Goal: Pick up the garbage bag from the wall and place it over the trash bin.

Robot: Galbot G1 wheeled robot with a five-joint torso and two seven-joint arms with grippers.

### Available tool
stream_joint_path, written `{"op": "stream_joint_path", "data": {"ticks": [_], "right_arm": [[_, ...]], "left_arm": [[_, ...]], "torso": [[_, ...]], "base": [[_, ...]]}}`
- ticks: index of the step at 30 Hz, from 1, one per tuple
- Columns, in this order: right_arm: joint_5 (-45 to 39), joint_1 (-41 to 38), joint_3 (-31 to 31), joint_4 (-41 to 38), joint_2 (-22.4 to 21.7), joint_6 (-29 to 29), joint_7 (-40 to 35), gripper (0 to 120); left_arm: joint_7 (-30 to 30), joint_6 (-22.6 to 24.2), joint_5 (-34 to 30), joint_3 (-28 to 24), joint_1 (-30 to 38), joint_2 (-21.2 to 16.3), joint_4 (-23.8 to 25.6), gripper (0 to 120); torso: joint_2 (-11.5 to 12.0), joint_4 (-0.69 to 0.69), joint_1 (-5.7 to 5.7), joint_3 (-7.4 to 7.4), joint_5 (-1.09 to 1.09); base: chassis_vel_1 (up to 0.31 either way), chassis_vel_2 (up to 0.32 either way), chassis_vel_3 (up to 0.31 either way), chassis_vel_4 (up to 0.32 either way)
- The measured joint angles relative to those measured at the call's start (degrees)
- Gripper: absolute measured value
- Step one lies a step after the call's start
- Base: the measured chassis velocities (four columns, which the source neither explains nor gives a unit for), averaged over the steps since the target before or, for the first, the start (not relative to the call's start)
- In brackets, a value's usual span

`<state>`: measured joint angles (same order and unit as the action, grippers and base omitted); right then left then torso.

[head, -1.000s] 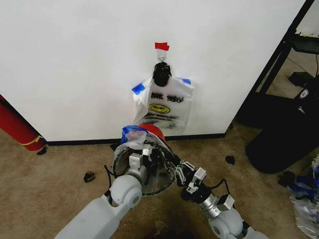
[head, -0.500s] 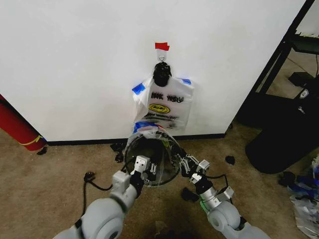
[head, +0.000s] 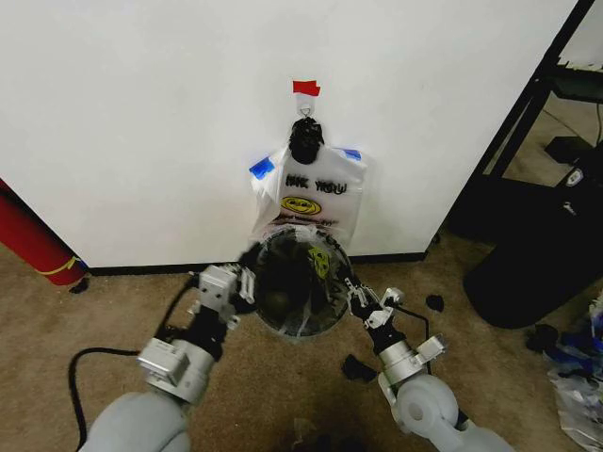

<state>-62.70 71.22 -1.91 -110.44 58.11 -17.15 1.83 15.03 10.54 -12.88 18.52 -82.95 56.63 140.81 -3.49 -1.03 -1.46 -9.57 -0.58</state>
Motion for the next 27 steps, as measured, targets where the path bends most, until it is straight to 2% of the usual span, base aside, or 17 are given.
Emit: {"op": "stream_joint_path", "data": {"ticks": [4, 5, 9, 11, 13, 16, 18, 20, 21, 25, 27], "right_arm": [[-1.21, 2.50, -1.22, -2.46, -0.08, 0.51, -1.88, 1], [-1.21, 2.50, -1.22, -2.46, -0.08, 0.51, -1.88, 1], [-4.21, 3.94, -2.55, -5.42, -0.11, 0.61, -3.21, 1], [-5.57, 4.28, -3.22, -6.62, 0.13, 0.09, -4.04, 1], [-6.13, 4.31, -3.50, -6.98, 0.30, -0.21, -4.45, 1], [-8.36, 4.29, -4.50, -8.07, 1.35, -0.90, -6.71, 1], [-9.21, 4.22, -4.84, -8.25, 2.02, -0.98, -7.68, 1], [-10.94, 3.82, -5.34, -8.26, 3.50, -1.02, -9.34, 1], [-10.94, 3.82, -5.34, -8.26, 3.50, -1.02, -9.34, 1], [-13.56, 2.71, -6.32, -7.44, 7.00, -0.68, -12.68, 1], [-13.67, 2.65, -6.38, -7.41, 7.19, -0.65, -12.89, 1]], "left_arm": [[1.62, -3.10, 3.57, 0.75, 1.29, 0.13, -7.19, 0], [1.62, -3.10, 3.57, 0.75, 1.29, 0.13, -7.19, 0], [3.54, -4.43, 4.62, 0.84, 1.10, 0.84, -13.25, 0], [3.83, -4.45, 5.03, 0.77, 0.09, 1.35, -14.83, 11], [3.87, -4.40, 5.22, 0.69, -0.34, 1.50, -15.29, 12], [3.64, -3.96, 6.31, 0.25, -2.45, 1.71, -16.60, 26], [2.34, -3.91, 6.34, 0.02, -3.91, 1.41, -16.66, 34], [-1.76, -4.56, 4.96, -0.69, -6.48, 0.64, -16.58, 42], [-1.76, -4.56, 4.96, -0.69, -6.48, 0.64, -16.58, 42], [-11.91, -10.44, 4.08, -2.64, -9.90, -0.01, -18.09, 60], [-12.39, -10.91, 4.13, -2.78, -9.97, 0.00, -18.30, 60]], "torso": [[0.00, -0.02, 0.00, 0.00, -0.01], [0.00, -0.02, 0.00, 0.00, -0.01], [0.00, -0.01, 0.00, -0.01, -0.01], [0.00, -0.01, 0.00, -0.01, -0.01], [0.00, 0.00, 0.00, -0.01, -0.01], [0.01, -0.01, 0.00, -0.01, -0.01], [0.00, -0.01, 0.00, 0.00, -0.01], [0.01, 0.00, 0.00, -0.01, -0.01], [0.01, 0.00, 0.00, -0.01, -0.01], [0.01, 0.00, 0.00, 0.00, -0.01], [0.01, 0.00, 0.00, 0.00, -0.01]], "base": [[0.000, 0.000, 0.000, 0.000], [0.000, 0.000, 0.000, 0.000], [0.000, 0.000, 0.000, 0.000], [0.000, 0.000, 0.000, 0.000], [0.000, 0.000, 0.000, 0.000], [0.000, 0.000, 0.000, 0.000], [0.000, 0.000, 0.000, 0.000], [0.000, 0.000, 0.000, 0.000], [0.000, 0.000, 0.000, 0.000], [0.000, 0.000, 0.000, 0.000], [0.000, 0.000, 0.000, 0.000]]}}
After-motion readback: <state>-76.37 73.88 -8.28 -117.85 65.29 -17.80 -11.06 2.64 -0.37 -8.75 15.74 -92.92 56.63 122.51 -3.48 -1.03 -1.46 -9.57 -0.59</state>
